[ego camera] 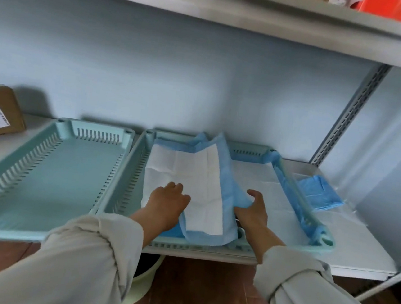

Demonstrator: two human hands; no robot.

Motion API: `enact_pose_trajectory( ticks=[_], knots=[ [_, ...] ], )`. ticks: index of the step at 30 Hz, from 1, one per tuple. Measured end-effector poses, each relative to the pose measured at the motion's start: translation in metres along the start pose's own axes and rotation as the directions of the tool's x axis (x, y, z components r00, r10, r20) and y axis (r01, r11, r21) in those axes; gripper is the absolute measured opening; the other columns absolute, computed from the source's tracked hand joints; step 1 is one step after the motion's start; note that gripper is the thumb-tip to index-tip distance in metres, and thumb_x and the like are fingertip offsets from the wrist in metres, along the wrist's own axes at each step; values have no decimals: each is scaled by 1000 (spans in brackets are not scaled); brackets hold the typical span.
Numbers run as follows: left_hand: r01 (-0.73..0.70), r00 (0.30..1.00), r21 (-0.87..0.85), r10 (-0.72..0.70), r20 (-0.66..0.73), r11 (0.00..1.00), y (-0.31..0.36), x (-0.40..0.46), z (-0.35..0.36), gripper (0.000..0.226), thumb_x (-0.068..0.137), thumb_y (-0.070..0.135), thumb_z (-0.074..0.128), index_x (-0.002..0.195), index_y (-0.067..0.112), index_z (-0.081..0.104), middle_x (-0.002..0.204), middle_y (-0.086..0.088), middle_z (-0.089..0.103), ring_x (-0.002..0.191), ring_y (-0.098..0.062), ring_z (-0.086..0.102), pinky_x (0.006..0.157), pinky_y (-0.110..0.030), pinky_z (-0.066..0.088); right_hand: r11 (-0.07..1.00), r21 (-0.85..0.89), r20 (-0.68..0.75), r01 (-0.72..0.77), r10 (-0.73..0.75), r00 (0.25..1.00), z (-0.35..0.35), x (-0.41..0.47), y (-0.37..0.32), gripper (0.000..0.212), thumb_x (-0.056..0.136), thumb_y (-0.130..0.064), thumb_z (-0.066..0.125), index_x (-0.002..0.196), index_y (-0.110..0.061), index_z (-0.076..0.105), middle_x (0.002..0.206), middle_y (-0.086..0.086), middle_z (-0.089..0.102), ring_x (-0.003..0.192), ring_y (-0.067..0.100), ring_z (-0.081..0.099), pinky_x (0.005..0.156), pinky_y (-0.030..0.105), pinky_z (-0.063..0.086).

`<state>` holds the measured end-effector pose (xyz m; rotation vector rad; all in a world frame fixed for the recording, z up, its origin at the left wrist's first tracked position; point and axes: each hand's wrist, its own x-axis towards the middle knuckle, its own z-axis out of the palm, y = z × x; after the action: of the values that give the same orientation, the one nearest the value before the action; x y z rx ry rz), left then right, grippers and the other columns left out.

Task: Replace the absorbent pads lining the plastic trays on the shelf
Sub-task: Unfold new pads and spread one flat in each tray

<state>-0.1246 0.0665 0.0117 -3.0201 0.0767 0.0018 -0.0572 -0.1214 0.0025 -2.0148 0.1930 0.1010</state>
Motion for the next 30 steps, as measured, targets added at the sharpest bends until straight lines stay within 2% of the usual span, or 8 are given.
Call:
enact_pose_trajectory(
  ticks=[3,5,8,12,15,21,25,30],
  knots=[
    [119,992,-134,-124,-24,984,-3,4,-2,45,84,8,49,127,20,50,124,-6,48,117,-25,46,87,-35,46,967,-243,-120,77,-108,987,1,8,-1,21,90,-31,53,105,-18,59,119,12,57,89,22,55,81,32,48],
    [150,987,-194,-158,-28,969,-2,6,-4,39,86,10,48,124,20,55,122,-5,53,116,-23,49,89,-34,47,949,-314,-60,3,-23,998,3,12,-3,48,92,-52,39,96,-11,65,112,12,62,92,26,58,83,34,45],
    [165,979,-281,-192,-72,946,-2,9,-5,33,91,15,46,122,21,58,121,-3,56,116,-21,50,91,-33,46,884,-461,83,-73,125,989,9,16,-4,56,81,-54,57,113,-8,59,119,10,60,108,30,57,88,33,45],
    [197,980,-311,-200,22,930,-6,10,-4,44,88,13,48,131,24,49,127,-5,46,122,-23,44,93,-35,45,658,-746,-115,101,-277,954,18,16,-12,29,90,-27,47,108,-13,65,130,10,50,122,29,45,104,41,36],
    [264,963,-244,-239,128,933,-13,7,0,47,86,13,51,132,19,45,127,-9,39,121,-26,40,92,-34,45,718,-657,-117,229,-398,910,24,15,-27,25,94,-24,46,107,-12,64,122,10,53,113,27,51,92,35,41],
    [278,960,-293,-255,114,915,-20,9,-3,51,86,2,48,134,21,46,129,-9,37,122,-26,42,93,-33,45,869,-495,73,13,27,997,38,26,-21,38,79,-16,60,113,-1,53,120,21,55,110,37,54,88,34,47],
    [232,969,-307,-192,156,923,-22,9,-3,56,87,1,49,136,27,44,132,-8,36,126,-24,39,99,-35,44,884,-466,-28,35,-54,998,37,30,-17,29,84,-9,58,112,1,56,118,20,59,112,37,57,89,32,46],
    [205,974,-324,-159,162,924,-26,10,4,56,88,2,47,137,29,43,132,-8,35,127,-25,38,101,-35,43,896,-442,51,34,-12,999,51,37,-21,28,76,-18,64,98,-1,61,104,16,65,96,33,62,80,31,49]
  ],
)
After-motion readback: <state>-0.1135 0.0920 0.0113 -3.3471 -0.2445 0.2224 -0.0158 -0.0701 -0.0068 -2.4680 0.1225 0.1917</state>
